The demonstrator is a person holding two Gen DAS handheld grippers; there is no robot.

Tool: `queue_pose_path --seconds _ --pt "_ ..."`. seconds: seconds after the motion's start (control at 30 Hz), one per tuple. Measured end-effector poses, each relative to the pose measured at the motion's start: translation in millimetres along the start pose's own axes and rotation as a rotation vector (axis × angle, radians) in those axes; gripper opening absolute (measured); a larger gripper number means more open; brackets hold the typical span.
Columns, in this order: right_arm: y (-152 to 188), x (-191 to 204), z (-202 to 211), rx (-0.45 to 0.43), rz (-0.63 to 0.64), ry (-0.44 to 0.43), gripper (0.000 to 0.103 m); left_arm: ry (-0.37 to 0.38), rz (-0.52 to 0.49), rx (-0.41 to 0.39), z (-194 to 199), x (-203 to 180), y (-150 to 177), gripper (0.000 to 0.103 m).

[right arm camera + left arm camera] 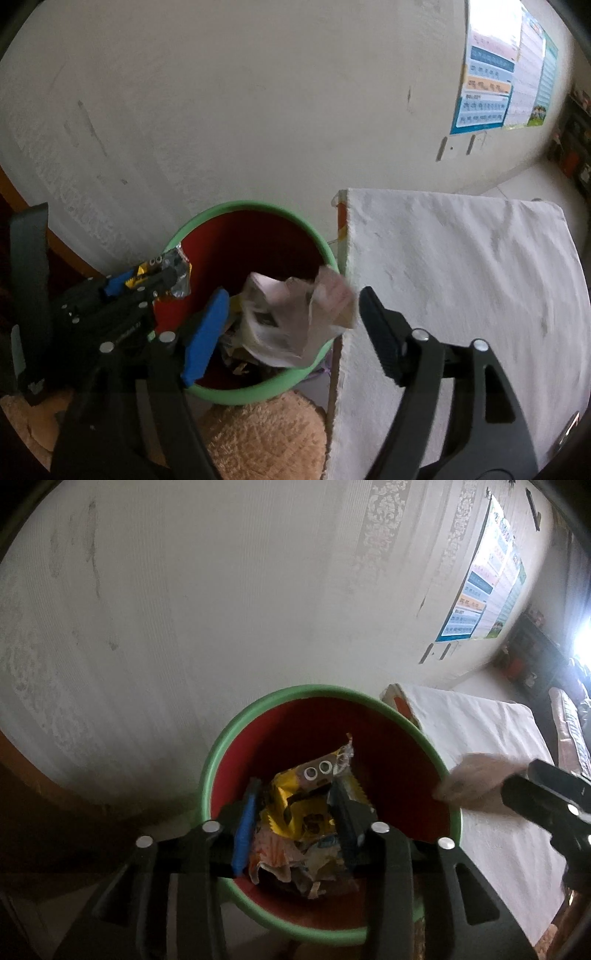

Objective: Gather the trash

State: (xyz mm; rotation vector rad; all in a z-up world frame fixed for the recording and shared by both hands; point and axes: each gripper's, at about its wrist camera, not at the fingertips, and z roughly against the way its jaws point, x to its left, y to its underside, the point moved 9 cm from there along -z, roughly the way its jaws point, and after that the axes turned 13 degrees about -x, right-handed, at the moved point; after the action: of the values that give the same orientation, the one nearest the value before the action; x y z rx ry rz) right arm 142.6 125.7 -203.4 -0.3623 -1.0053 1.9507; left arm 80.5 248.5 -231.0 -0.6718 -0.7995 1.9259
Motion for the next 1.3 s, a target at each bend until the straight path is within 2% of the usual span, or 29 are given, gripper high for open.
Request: queue_pose_path --seconds 0.07,0.23,0.33,0.43,0.57,0.6,0.67,0.73,0.9,1.03,1.1,1.13,1.17,1.23,1.3 --pt "3 -4 6 -0.006 -0.022 0.001 0.075 -0.002 0.0 -0.004 -1 -1 -2 0.05" --pt "13 -21 26 -0.018 -0.057 0.015 0.079 0.007 0.001 0.01 -1 -7 2 0.067" --pt "25 -42 42 -0.026 -0.098 0.041 0.083 0.005 -0.012 0.016 1 -14 4 0.068" --pt "36 -65 64 -0.047 -0.157 0.076 0.087 0.011 -0.027 0.014 8 -29 5 0.073" --pt "38 -99 103 -0.126 -0.202 0.149 0.087 0.087 -0.048 -0.014 27 -65 0 0.08" --pt "35 -106 114 -0.155 -0.203 0.168 0.088 0.12 -0.064 -0.029 36 -81 -3 0.081" --pt "28 -123 142 -0.229 -0.197 0.219 0.097 0.175 -0.101 -0.07 54 -111 -11 0.09" --pt "18 -138 173 -0.323 -0.185 0.277 0.098 0.213 -0.127 -0.12 70 -137 -19 0.095" --pt "2 -163 241 -0.528 -0.117 0.459 0.098 0.288 -0.176 -0.302 119 -202 -44 0.095" --pt "-4 -170 286 -0.727 -0.059 0.555 0.098 0.305 -0.172 -0.395 151 -230 -56 0.095" --pt "0 -178 300 -0.781 -0.044 0.64 0.098 0.296 -0.163 -0.44 164 -236 -61 0.095" --pt "5 -183 304 -0.79 -0.065 0.678 0.098 0.29 -0.164 -0.459 169 -237 -63 0.095" --pt "10 -188 306 -0.78 -0.094 0.678 0.098 0.28 -0.175 -0.477 175 -239 -64 0.095" --pt "16 -200 301 -0.742 -0.175 0.622 0.098 0.269 -0.196 -0.485 183 -243 -64 0.095" --pt "23 -207 294 -0.715 -0.226 0.603 0.098 0.261 -0.209 -0.481 186 -246 -65 0.095"
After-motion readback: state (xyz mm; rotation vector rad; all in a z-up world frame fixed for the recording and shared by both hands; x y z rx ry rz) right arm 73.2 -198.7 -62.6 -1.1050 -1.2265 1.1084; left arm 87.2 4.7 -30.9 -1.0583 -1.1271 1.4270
